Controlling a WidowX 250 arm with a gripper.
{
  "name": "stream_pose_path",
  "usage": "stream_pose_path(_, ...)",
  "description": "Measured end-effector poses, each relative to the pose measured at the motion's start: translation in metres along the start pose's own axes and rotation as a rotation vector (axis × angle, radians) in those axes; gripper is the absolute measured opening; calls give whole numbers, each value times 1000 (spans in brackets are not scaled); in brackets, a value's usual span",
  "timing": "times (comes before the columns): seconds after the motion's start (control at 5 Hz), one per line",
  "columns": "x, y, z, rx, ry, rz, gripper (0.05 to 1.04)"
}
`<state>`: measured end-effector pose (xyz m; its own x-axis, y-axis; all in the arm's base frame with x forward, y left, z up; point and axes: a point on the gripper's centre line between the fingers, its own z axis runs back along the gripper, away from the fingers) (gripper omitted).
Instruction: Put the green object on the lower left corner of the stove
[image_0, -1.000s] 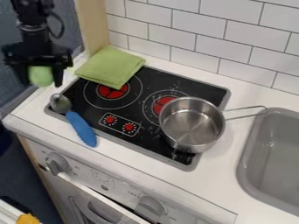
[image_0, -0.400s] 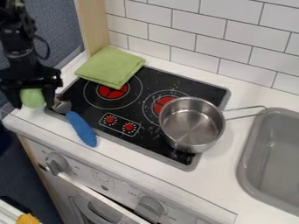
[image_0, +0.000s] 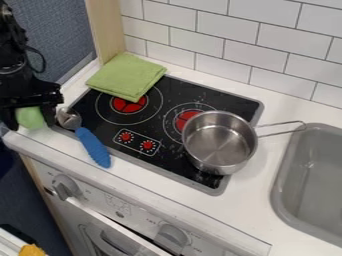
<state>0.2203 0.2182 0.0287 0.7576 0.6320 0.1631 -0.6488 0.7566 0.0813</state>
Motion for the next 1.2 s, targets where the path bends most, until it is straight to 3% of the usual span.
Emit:
stream_pose_path(0.4,0,5,1,3,-6,21,886)
stream_pose_path(0.6,0,5,1,2,-8,21,1011)
stream_pose_path(1.0,-1,7,1,9,0,50,1001)
stream_pose_path(1.2,1,10,15,34,-26,56,1001)
